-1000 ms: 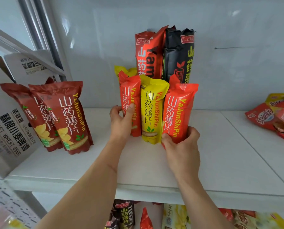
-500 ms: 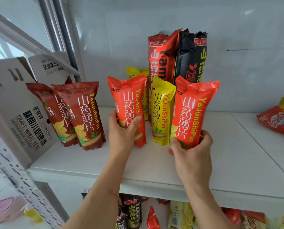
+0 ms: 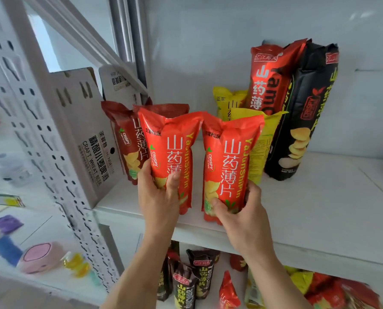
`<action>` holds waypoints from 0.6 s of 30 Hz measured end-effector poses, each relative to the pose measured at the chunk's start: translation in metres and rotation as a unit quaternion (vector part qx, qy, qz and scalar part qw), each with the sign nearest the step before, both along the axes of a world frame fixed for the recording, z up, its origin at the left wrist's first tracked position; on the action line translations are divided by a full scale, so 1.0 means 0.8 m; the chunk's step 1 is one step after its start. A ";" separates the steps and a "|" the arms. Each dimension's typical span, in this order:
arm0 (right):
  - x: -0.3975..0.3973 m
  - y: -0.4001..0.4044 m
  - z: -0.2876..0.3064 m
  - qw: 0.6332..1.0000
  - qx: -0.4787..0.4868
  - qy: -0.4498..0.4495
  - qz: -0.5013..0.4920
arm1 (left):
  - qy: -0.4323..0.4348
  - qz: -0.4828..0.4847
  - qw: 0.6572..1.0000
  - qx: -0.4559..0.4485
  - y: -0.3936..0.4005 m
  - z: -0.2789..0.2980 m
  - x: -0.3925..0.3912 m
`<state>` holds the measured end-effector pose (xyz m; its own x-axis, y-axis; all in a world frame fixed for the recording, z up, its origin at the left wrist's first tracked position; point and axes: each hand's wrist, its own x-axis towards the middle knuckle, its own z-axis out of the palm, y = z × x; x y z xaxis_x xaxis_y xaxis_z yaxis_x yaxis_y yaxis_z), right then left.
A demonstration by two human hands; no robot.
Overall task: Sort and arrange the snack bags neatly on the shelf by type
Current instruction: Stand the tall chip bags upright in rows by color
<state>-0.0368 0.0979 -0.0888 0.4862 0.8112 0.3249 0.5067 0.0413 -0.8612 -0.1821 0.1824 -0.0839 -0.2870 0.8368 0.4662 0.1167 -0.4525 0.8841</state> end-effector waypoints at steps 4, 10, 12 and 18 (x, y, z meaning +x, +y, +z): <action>-0.022 0.021 0.004 0.998 -0.007 0.018 0.063 | 0.007 0.028 1.000 0.000 0.012 -0.003 -0.029; -0.053 0.054 0.003 0.996 0.011 0.012 0.091 | -0.002 0.034 0.999 -0.018 0.034 -0.002 -0.060; -0.061 0.063 0.006 0.996 0.011 0.018 0.092 | 0.005 0.042 0.999 -0.019 0.041 -0.002 -0.070; -0.078 0.086 0.009 0.996 -0.013 0.000 0.092 | 0.027 0.041 0.999 -0.018 0.059 -0.002 -0.095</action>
